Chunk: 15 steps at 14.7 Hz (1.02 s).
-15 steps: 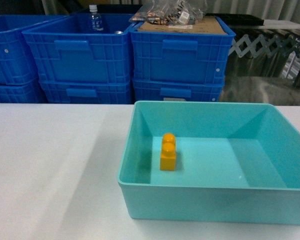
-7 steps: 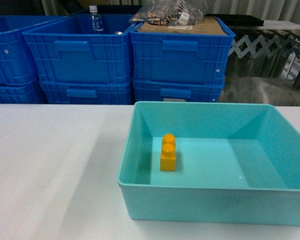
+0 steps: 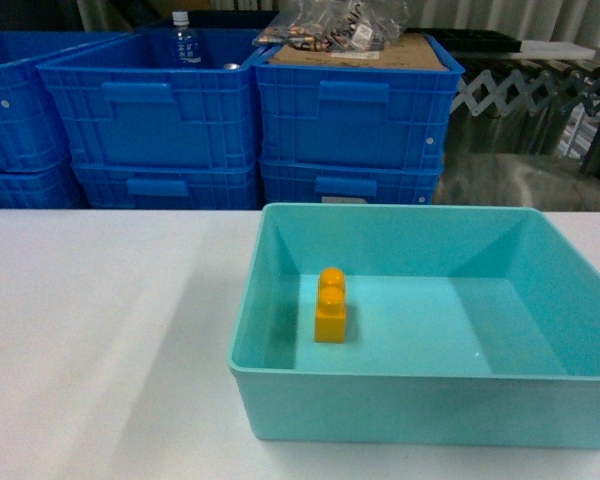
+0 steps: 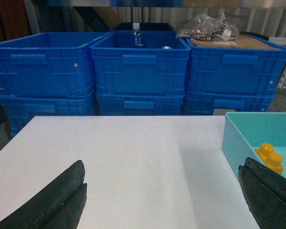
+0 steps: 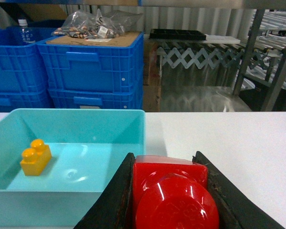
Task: Pick red block from blue box to shelf
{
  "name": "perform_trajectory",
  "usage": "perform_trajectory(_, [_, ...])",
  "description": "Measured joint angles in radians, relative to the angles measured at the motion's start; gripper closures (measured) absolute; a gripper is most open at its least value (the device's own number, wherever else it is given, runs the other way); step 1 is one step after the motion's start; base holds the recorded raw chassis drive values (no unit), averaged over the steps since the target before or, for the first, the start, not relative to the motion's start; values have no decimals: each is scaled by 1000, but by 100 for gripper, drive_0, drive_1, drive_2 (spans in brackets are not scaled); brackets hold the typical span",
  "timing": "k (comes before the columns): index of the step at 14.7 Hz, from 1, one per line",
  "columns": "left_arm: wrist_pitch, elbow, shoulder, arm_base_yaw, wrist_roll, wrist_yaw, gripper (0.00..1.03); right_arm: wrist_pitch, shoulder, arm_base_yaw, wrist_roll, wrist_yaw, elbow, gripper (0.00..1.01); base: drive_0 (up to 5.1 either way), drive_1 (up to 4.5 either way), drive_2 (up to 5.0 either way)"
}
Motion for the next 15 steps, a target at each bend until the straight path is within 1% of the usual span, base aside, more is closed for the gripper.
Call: perform_trajectory(15, [0, 0, 0, 0, 0, 1, 5, 0, 0, 0, 0, 0, 0, 73, -164, -164, -164])
